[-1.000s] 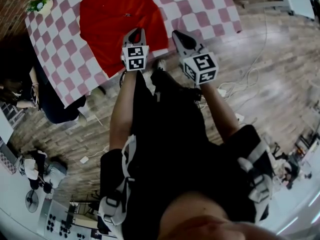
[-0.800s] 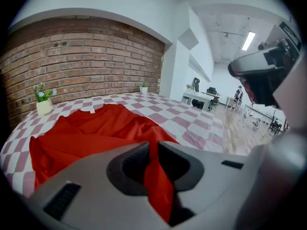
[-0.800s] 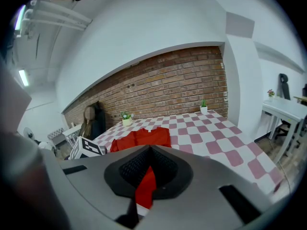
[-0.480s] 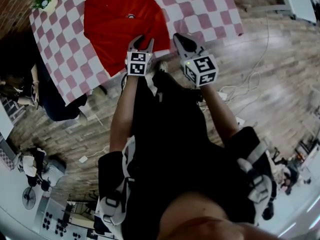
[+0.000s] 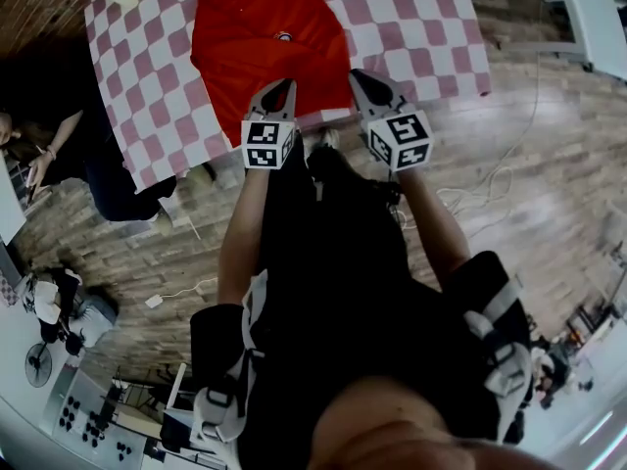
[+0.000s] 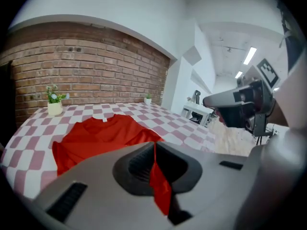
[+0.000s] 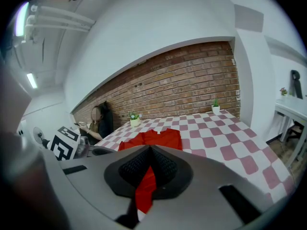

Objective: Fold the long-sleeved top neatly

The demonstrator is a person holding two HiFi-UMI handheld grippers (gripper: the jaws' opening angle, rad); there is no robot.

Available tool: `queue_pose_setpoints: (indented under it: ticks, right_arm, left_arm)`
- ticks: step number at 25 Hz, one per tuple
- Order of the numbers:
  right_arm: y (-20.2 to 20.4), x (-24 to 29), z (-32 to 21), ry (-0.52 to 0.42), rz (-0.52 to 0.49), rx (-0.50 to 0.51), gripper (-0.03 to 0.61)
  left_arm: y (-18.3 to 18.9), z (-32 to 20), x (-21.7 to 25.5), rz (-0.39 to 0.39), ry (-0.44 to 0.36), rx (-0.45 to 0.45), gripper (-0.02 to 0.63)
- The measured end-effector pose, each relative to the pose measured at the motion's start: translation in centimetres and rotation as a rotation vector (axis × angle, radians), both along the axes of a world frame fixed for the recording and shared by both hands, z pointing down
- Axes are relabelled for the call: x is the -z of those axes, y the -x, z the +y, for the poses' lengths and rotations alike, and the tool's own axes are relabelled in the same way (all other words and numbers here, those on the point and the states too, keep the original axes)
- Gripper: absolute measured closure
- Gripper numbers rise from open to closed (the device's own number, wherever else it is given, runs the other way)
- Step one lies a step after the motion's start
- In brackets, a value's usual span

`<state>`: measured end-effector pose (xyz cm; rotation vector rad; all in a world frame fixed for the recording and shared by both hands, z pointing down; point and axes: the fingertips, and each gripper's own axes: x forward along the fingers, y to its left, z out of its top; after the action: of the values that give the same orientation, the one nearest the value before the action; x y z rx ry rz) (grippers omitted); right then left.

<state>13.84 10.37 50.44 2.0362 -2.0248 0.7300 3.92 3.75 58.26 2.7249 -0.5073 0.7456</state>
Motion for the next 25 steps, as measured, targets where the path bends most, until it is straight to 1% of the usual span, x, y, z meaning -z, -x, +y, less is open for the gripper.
queue_pose_setpoints:
  ticks: [2,5,9,12,15,19,20,21,22,23,25]
  right_arm:
    - [-0.1,0.4,-1.6,-0.007,-0.005,0.015,0.569]
    - [-0.3,0.6,-4.6,-0.005,-0.008,0.049,0.569]
    - [-0.8,0.6,-9.6,0.017,0.027,0.084,0.569]
    - [-1.4,0.3,-13.9,0.046,0.081,0.133,0.568]
    - [-1.8,0.0,-17.8,0.077,0.117,0.220,0.566]
    - [-2.9,-0.9,-23.2,0.114,0.171,0.319,0.560]
    - [-3.2,-1.3,-24.5,0.126,0.188,0.342,0.549]
    - [-3.5,-1.9,-25.8,0.143,0.204,0.371,0.516]
    - [-3.6,-2.7,-27.0,0.165,0.220,0.402,0.474]
    - [-3.8,-3.5,-28.1,0.189,0.236,0.435,0.463]
    - [-3.9,-5.2,-29.9,0.245,0.261,0.497,0.454]
  left_arm:
    - [1.0,-2.5,1.6,0.007,-0.034,0.016,0.606]
    - [2.1,-6.9,3.7,0.014,-0.090,0.029,0.606]
    - [2.5,-12.6,5.0,0.004,-0.128,0.010,0.606]
    - [2.4,-16.7,4.8,-0.036,-0.155,-0.021,0.606]
    - [2.0,-20.5,4.4,-0.083,-0.177,-0.054,0.605]
    - [1.4,-25.6,3.2,-0.164,-0.220,-0.131,0.603]
    - [1.2,-26.9,2.8,-0.183,-0.231,-0.148,0.600]
    - [0.9,-28.1,2.3,-0.199,-0.240,-0.165,0.585]
    - [0.7,-29.2,1.8,-0.213,-0.242,-0.185,0.554]
    - [0.5,-30.1,1.1,-0.229,-0.239,-0.207,0.523]
    - [0.0,-31.4,-0.4,-0.268,-0.227,-0.250,0.509]
